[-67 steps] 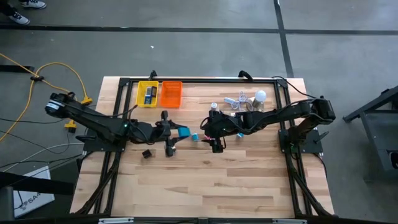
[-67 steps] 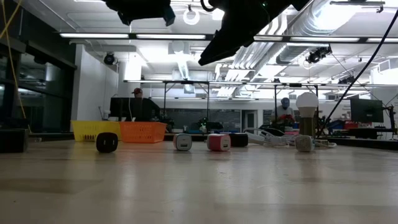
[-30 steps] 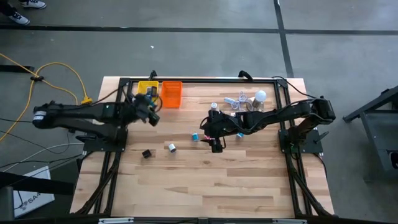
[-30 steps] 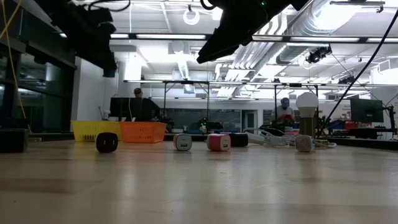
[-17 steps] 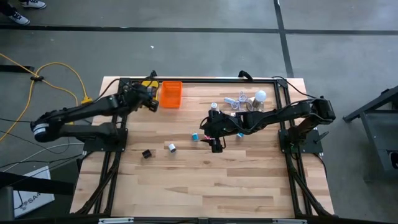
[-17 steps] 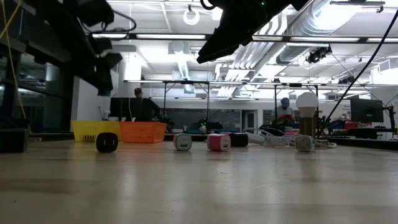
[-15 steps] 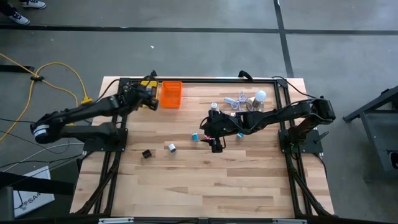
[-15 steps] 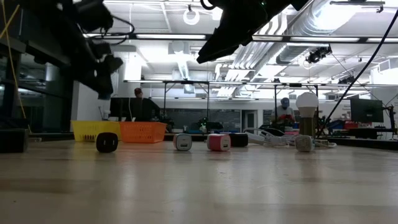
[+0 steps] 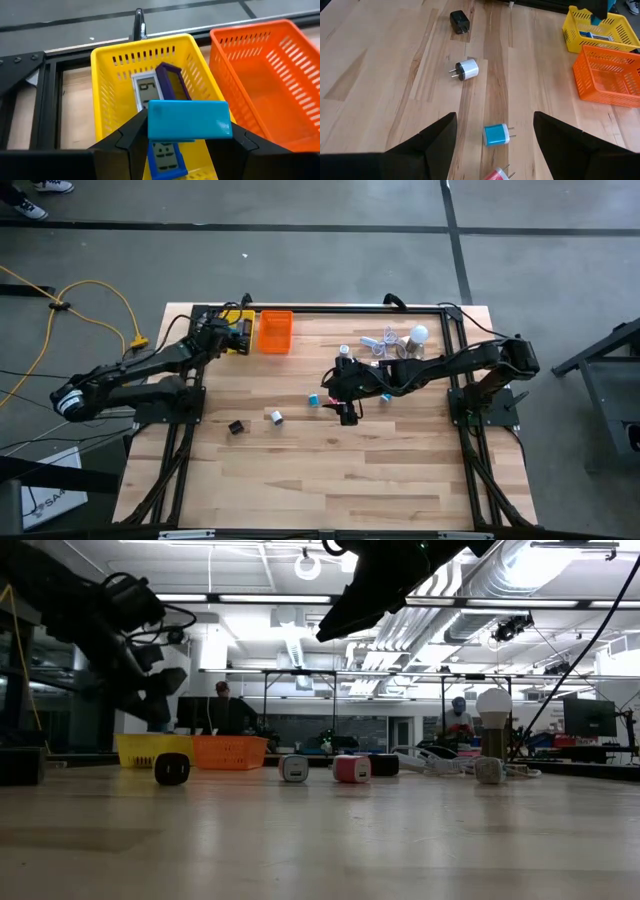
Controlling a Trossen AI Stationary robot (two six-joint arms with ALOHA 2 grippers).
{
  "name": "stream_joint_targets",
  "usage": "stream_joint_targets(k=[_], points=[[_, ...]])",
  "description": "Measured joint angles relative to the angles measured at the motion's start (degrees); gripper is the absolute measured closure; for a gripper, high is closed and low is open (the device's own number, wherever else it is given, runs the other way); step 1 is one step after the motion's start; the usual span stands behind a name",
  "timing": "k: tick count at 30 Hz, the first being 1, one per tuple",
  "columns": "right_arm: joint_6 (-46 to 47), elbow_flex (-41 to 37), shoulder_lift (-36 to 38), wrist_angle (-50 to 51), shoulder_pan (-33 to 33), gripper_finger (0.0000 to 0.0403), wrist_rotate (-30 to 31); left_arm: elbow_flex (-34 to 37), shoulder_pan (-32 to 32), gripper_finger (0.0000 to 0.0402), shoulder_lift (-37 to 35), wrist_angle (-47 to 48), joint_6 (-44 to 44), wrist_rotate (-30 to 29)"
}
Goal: Pick & Place Office items
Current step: Put the light blue digital clock into the yellow basket
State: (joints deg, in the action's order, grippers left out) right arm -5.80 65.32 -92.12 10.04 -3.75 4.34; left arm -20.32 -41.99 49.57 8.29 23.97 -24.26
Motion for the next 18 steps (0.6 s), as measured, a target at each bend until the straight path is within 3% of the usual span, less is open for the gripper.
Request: stream_joint_targets(k=[18], points=[[0.0, 0.0, 0.0, 0.01, -0.01, 0.0152, -0.01, -0.02, -6.37, 0.0238, 15.7, -10.77, 0.23, 13.47]])
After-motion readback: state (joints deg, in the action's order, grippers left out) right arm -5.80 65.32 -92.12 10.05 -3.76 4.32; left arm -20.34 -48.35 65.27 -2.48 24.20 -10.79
